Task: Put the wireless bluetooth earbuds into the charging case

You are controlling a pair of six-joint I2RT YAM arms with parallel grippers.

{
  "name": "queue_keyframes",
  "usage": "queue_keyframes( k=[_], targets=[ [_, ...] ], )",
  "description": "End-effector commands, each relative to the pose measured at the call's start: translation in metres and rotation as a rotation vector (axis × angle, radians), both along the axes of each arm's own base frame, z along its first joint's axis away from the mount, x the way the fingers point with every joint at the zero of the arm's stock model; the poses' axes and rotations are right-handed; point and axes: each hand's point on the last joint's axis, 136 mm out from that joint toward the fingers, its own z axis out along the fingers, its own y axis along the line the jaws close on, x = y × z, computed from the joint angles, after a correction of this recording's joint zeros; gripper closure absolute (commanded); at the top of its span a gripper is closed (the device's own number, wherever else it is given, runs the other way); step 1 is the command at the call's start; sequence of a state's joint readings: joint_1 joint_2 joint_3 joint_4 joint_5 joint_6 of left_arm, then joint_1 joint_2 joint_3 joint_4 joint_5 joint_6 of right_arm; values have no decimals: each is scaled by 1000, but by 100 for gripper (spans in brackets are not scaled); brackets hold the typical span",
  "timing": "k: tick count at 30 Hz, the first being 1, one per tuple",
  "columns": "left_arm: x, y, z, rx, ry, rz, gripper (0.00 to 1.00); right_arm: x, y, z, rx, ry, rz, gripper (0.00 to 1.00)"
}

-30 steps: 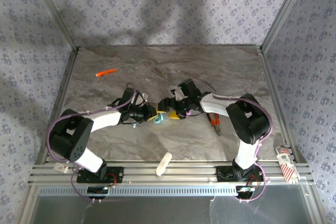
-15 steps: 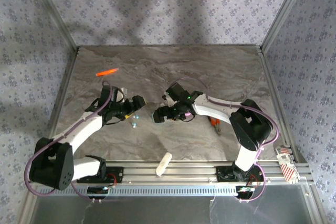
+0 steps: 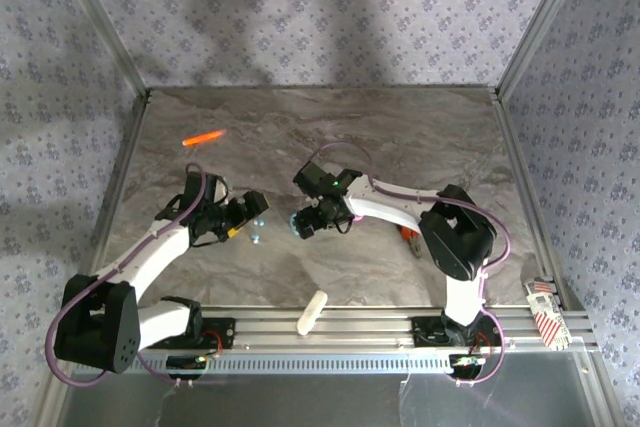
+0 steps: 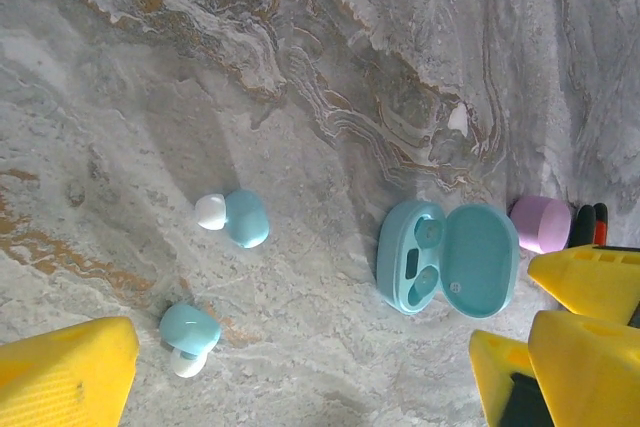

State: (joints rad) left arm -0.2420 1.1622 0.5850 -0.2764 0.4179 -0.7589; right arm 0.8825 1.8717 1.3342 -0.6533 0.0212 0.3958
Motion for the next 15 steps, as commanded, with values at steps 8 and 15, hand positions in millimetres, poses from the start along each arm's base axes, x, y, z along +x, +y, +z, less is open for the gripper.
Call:
queue_keyframes(
  k=[8, 15],
  targets=[
    [-4, 5, 4, 6, -15, 0, 0, 7, -13, -5, -153, -30, 24, 14],
    [-4, 4, 5, 4, -16, -2, 0, 18, -26, -3, -176, -41, -20, 14]
  ],
)
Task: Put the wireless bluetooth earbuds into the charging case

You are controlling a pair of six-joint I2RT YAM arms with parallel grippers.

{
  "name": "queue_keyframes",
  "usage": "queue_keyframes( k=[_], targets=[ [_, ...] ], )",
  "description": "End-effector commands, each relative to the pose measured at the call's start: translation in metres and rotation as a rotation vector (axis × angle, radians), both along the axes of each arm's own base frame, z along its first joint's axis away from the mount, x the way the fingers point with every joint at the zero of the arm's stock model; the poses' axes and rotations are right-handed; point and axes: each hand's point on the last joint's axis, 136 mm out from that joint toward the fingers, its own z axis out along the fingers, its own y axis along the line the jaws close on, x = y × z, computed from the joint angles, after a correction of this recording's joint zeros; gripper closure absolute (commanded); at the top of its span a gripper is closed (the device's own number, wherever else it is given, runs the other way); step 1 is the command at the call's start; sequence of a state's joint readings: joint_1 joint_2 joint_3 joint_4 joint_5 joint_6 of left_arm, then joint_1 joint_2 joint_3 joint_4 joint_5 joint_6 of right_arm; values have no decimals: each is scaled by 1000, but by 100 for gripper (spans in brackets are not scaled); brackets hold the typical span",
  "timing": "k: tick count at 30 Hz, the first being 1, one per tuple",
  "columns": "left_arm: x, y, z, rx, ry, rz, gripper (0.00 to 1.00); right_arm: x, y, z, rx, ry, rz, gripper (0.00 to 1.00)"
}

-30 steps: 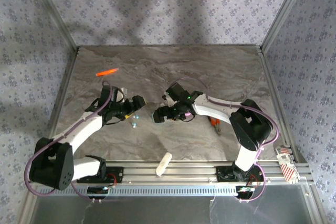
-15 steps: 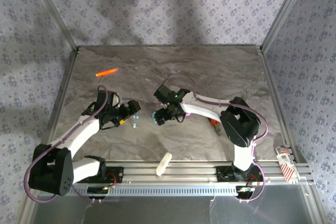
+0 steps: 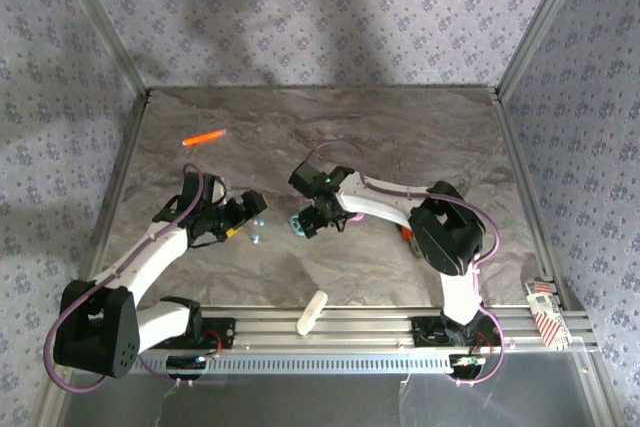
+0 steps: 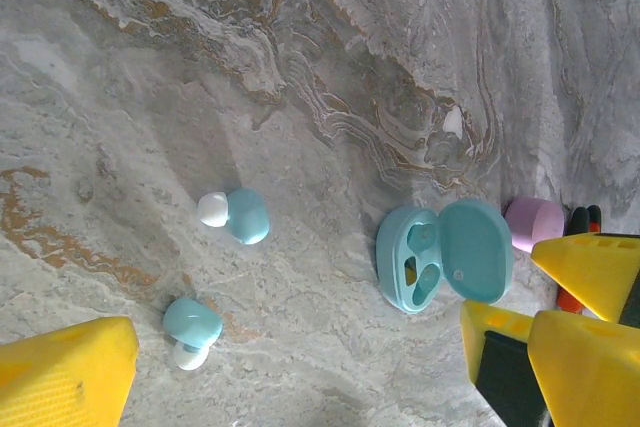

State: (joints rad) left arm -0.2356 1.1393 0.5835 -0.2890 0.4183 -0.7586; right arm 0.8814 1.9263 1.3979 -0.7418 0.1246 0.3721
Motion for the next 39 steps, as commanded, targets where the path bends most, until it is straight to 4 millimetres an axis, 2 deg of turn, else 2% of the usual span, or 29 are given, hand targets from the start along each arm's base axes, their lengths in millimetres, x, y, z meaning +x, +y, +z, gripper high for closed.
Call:
queue_keyframes(
  k=[1, 13, 25, 31, 32, 33, 39],
  targets=[
    [-2, 2, 1, 6, -7, -8, 0, 9, -12, 3, -44, -12, -23, 14],
    [-6, 2, -5, 3, 9, -11, 0, 26, -10, 7, 15, 6, -35, 15],
    [-20, -4, -22, -4, 91, -48, 0, -3, -10, 59, 226, -40, -59, 13],
    [-11, 2, -26, 65, 97, -56, 0, -6, -19, 76, 321, -68, -100, 14],
    [-9, 2, -26, 71, 96, -58, 0, -11, -25, 67, 308, -49, -107, 14],
    [-5, 1, -26, 78, 95, -61, 0, -12, -29, 66, 309, -46, -115, 15],
    [12, -4, -27, 119, 104, -89, 0, -11, -37, 68, 334, -59, -138, 16]
  ],
)
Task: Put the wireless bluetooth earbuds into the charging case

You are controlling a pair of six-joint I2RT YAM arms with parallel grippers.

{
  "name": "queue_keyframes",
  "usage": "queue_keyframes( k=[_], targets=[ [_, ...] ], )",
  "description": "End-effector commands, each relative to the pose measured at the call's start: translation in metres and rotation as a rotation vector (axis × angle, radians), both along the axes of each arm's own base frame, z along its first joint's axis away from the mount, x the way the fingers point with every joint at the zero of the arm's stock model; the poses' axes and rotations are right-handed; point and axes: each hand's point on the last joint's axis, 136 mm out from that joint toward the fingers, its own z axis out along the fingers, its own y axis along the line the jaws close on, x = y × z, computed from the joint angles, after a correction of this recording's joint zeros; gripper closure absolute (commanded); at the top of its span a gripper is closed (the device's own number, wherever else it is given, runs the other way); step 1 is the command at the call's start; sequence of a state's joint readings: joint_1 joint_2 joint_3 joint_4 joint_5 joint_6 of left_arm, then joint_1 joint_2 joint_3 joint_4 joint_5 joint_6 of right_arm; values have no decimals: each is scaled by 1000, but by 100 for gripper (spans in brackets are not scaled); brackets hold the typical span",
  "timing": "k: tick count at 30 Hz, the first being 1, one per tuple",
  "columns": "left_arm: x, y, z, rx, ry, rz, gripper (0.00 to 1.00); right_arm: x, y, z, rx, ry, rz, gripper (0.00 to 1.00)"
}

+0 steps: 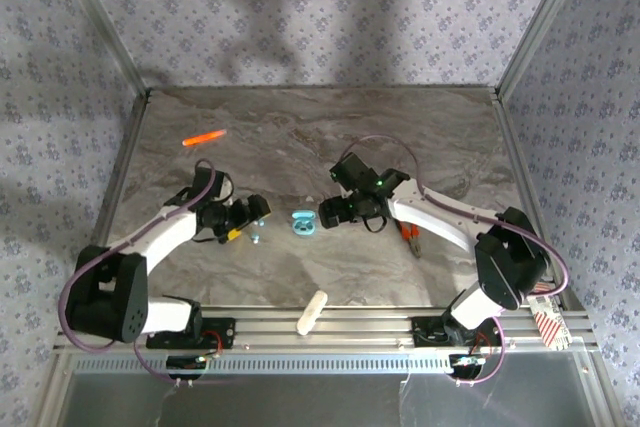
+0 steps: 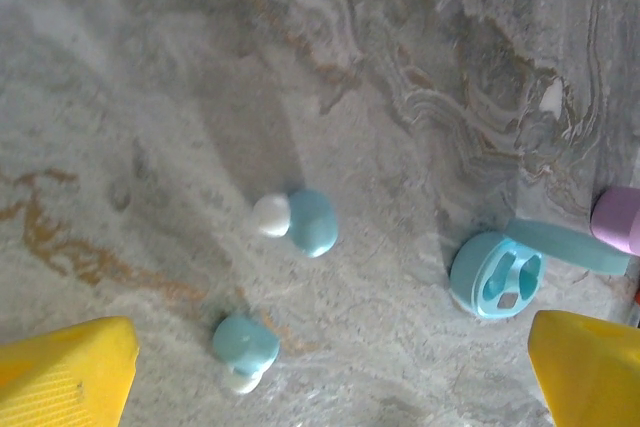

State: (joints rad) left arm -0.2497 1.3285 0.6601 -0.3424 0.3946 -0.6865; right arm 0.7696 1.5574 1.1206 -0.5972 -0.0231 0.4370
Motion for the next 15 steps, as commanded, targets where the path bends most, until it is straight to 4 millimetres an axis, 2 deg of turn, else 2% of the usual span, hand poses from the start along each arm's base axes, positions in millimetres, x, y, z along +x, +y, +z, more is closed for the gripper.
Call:
queue_keyframes(
  k=[1, 9, 15],
  targets=[
    [11, -3, 4, 41, -13, -41, 0, 0, 0, 11, 49, -17, -18, 17],
    [29, -19, -5, 100, 28, -131, 0, -4, -11, 10, 59, -18, -35, 18],
    [12, -17, -11, 175, 55, -150, 0, -6, -20, 13, 71, -22, -54, 19]
  ],
)
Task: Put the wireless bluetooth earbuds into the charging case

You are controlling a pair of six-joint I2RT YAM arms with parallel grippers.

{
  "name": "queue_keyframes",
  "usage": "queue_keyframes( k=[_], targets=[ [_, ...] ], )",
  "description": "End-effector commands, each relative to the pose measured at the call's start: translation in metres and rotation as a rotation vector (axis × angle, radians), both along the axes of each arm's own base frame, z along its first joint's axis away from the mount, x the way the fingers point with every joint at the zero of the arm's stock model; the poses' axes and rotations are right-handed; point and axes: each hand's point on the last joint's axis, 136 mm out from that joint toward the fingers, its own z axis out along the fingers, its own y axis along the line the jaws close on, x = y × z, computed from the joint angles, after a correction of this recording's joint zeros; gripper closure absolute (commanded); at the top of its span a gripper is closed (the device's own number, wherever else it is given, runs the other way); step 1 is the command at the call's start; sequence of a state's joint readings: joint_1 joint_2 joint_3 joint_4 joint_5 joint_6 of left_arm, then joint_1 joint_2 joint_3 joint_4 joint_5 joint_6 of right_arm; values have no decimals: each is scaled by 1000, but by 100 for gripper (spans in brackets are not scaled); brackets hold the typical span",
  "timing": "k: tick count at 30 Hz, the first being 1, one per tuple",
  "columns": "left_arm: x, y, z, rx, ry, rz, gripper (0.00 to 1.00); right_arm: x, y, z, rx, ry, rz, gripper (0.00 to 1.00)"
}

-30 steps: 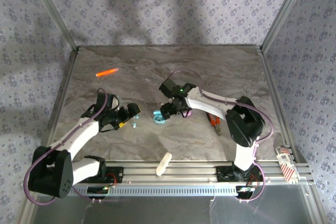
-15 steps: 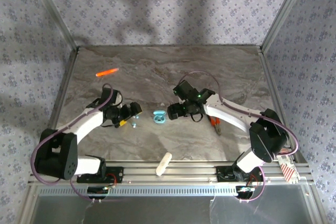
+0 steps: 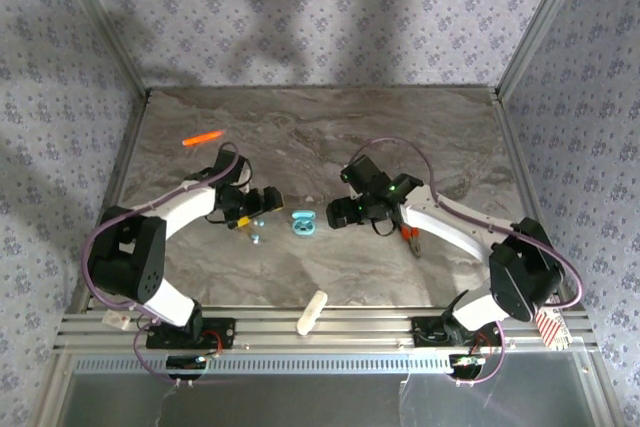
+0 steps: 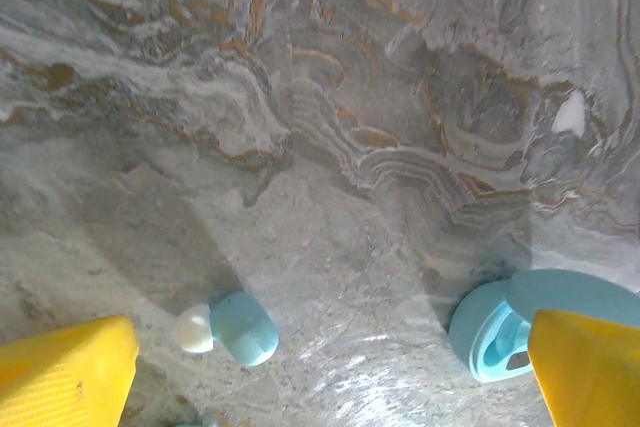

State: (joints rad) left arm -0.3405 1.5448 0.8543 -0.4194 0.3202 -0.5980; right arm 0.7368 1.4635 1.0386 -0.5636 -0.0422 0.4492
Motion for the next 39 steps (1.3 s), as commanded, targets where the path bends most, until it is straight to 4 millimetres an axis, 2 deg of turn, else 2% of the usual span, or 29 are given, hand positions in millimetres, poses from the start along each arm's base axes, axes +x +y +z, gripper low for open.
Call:
queue_keyframes(
  k=[1, 7, 16, 23, 39],
  targets=[
    [-15, 9, 0, 70, 19, -10, 0, -2, -5, 6, 26, -4, -19, 19],
    [-39, 15, -4, 126, 46, -5, 0, -4, -7, 6, 33, -2, -23, 20],
    [-51, 4, -7, 124, 75, -31, 0, -1, -5, 8, 45, -7, -22, 23],
    [-48, -10, -12, 104, 83, -56, 0, -1, -5, 8, 45, -3, -22, 29],
    [-30, -24, -3, 77, 45, -73, 0, -3, -13, 5, 44, -2, -36, 31]
  ],
)
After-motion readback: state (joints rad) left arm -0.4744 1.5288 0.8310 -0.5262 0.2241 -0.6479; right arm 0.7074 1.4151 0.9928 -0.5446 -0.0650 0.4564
